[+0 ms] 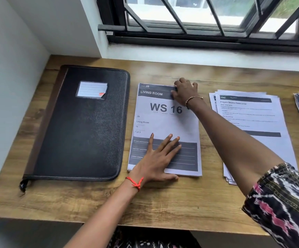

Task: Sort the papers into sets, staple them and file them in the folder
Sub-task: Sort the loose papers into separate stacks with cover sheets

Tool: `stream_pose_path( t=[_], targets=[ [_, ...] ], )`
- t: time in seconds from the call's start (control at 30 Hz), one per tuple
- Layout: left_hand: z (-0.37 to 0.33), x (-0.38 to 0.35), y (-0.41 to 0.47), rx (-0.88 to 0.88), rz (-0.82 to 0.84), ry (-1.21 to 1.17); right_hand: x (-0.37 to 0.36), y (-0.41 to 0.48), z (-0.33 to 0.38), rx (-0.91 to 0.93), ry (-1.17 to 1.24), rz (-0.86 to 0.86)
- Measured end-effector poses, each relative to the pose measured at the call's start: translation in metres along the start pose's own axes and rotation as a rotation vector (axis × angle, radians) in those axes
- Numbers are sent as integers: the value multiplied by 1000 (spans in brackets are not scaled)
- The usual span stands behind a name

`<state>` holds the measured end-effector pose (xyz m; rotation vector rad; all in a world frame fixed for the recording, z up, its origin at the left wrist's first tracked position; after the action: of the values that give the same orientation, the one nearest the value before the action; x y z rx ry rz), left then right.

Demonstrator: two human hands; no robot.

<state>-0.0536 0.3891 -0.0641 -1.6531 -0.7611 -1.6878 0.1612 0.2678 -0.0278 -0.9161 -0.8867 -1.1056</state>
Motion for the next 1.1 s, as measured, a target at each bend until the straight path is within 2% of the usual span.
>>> stream_pose_path(
  t=[0.2, 0.47, 0.7, 1.1],
  targets=[
    [0, -3, -6, 41, -20, 40, -11, 1, 27, 107, 62, 48],
    [1, -2, -32, 248, -47, 44, -17, 11, 70, 265, 74, 131],
    [-1, -9, -42, 440, 16, -13, -26, 23, 85, 204, 74, 155],
    [0, -11, -43, 475, 74, -28, -28, 27, 81, 223, 39, 182]
  ],
)
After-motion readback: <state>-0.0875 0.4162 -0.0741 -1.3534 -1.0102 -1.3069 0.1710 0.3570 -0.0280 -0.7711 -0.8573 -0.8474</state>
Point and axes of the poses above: each hand's wrist, its own y-axis towards the middle knuckle, its own x-axis out of the back of the hand, z = x × y, the point moved 1 cm from there along y, towards the middle knuckle, and after that the axes turned 10 degrees about y, right-handed, at the moved point
